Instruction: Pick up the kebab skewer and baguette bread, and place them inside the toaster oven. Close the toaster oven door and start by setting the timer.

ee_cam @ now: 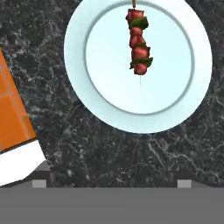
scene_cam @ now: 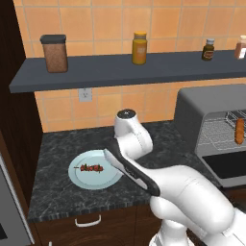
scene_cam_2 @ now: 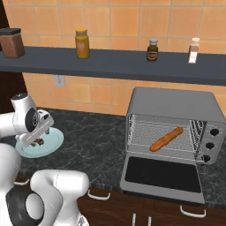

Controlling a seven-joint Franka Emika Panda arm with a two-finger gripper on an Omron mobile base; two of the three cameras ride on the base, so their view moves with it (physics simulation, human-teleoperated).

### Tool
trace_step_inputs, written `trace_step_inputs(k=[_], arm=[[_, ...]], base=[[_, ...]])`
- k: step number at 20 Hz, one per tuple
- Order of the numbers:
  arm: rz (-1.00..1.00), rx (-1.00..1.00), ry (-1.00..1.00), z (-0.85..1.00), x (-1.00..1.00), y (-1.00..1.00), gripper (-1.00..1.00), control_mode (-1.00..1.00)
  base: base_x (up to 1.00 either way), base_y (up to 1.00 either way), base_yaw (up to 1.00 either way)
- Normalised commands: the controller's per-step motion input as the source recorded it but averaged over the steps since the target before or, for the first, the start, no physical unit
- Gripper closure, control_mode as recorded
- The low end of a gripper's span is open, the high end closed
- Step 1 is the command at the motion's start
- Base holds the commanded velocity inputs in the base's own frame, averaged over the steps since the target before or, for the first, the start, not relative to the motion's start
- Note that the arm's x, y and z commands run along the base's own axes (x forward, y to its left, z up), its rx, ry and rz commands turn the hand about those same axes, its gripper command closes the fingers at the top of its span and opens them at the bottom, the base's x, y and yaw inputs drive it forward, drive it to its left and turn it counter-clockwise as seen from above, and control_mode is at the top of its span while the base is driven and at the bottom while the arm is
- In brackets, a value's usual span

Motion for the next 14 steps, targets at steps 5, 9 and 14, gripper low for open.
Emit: trace_step_inputs(k=[5,9,14], arm=[[0.00,0.00,0.01,-0.18,0.46,0.31,-1.00,-1.00],[0.00,0.00,0.01,-0.21,0.40,0.61,-1.00,-1.00],[0.00,0.00,0.01,-0.22,0.23,0.56,-1.00,-1.00]], base=[[0.00,0.00,0.00],[0.00,0.00,0.00],[0.00,0.00,0.00]])
